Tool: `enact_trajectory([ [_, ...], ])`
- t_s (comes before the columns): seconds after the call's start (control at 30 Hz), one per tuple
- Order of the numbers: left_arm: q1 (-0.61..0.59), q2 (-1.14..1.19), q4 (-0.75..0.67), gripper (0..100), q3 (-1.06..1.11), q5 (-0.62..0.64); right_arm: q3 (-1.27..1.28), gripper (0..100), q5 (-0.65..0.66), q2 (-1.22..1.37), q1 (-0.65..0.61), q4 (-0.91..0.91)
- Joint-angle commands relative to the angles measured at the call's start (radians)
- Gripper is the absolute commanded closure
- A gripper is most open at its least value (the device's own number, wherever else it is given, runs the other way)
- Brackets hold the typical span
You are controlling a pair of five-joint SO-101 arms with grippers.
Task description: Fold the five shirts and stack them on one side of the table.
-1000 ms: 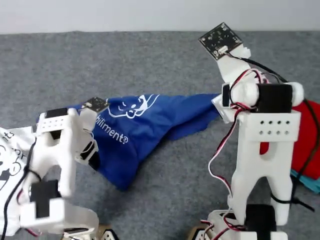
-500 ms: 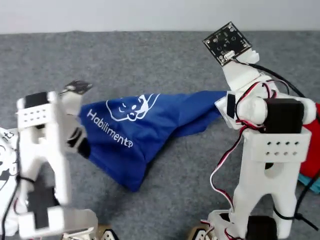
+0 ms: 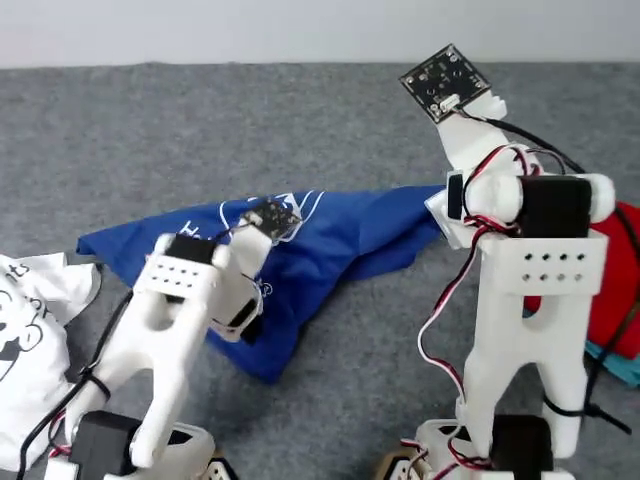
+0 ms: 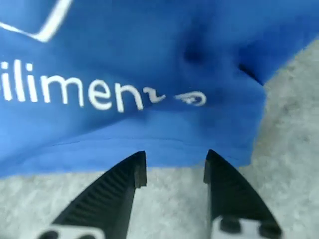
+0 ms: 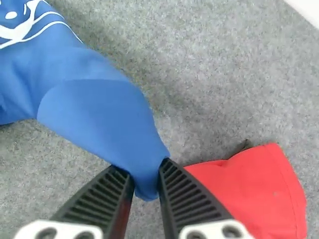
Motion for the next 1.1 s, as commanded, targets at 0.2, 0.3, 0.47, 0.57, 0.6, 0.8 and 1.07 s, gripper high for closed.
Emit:
enact_trajectory([
  [0.2,-0.189,0.198,-0.180,80,0.021,-0.020,-0.049,98.8,0.006,0.001,0.019,0.031],
  [0.3,-0.285,0.288,-0.118,81,-0.056,-0.071,-0.051,98.8,0.009,0.001,0.045,0.030],
  [0.47,-0.374,0.307,-0.014,86,-0.117,-0.184,-0.052,98.8,0.011,0.001,0.107,0.002],
  [0.57,-0.376,0.276,0.068,90,-0.128,-0.219,-0.052,98.8,0.011,0.001,0.104,0.002],
  [0.6,-0.373,0.250,0.087,90,-0.130,-0.219,-0.051,98.8,0.011,0.001,0.104,0.002],
  [0.8,-0.368,-0.029,0.206,91,-0.134,-0.218,-0.048,98.8,0.011,0.002,0.084,0.002],
  [1.07,-0.083,-0.319,0.388,80,-0.119,-0.107,-0.046,98.8,0.005,0.004,0.058,0.002],
])
